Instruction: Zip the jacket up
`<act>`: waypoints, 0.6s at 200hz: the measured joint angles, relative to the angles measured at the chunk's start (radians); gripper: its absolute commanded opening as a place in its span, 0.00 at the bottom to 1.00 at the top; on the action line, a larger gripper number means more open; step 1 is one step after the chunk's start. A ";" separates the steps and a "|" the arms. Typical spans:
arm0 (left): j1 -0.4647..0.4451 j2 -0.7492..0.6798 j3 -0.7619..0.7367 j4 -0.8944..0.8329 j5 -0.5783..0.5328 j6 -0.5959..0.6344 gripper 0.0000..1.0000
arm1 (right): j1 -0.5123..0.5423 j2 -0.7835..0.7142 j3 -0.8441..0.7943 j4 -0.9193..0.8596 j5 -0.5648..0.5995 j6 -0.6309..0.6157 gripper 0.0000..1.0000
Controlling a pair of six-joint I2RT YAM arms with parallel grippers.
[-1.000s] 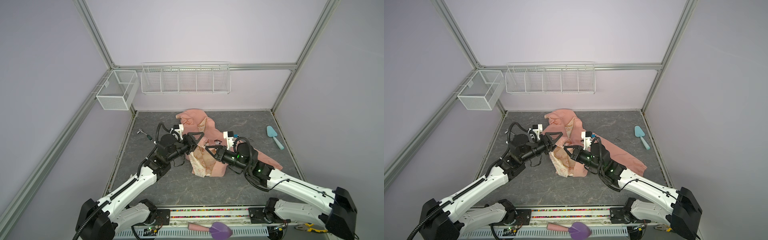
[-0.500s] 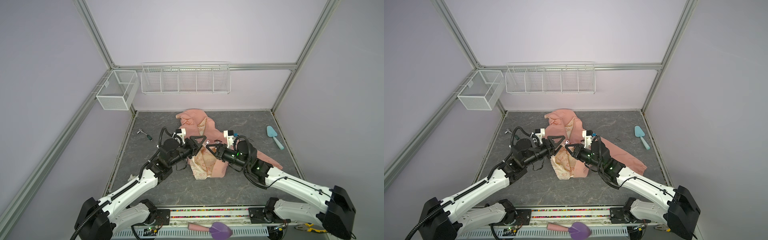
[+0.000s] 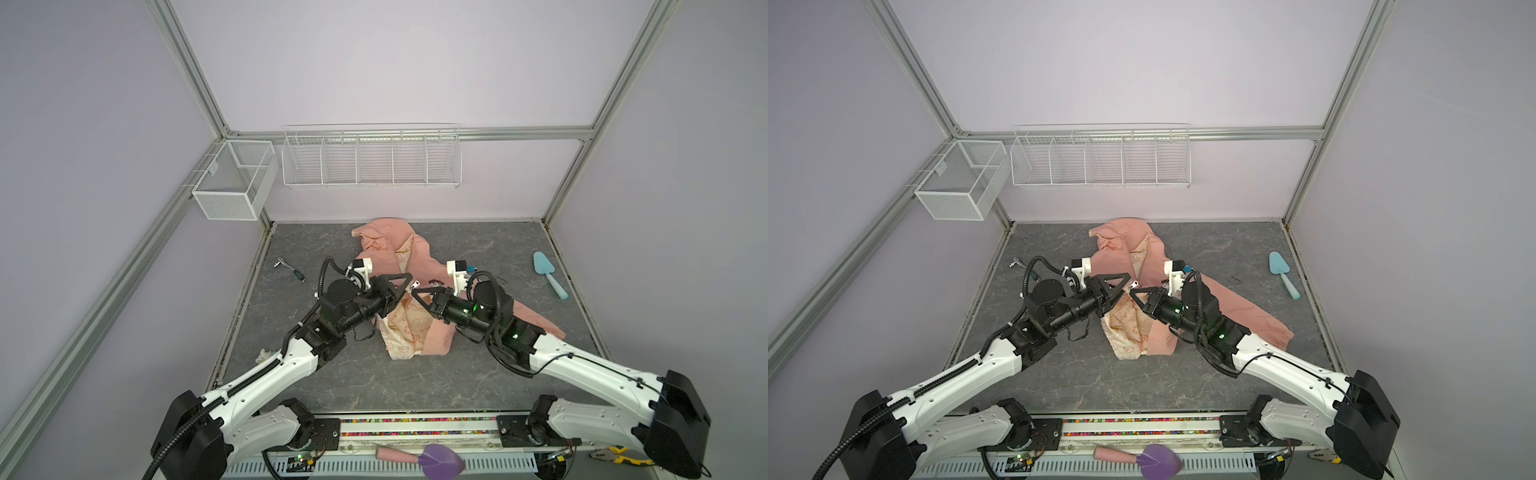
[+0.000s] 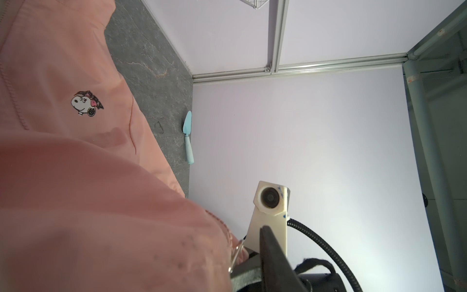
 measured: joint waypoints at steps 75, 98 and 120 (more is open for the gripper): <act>0.002 0.011 -0.015 0.032 -0.015 -0.009 0.00 | -0.002 0.021 0.000 0.035 -0.003 0.008 0.06; 0.003 0.011 -0.018 0.027 -0.030 -0.008 0.00 | 0.009 0.036 0.002 0.048 0.006 0.012 0.06; 0.004 0.000 -0.019 0.008 -0.046 0.000 0.00 | 0.035 0.049 0.006 0.060 0.037 0.014 0.06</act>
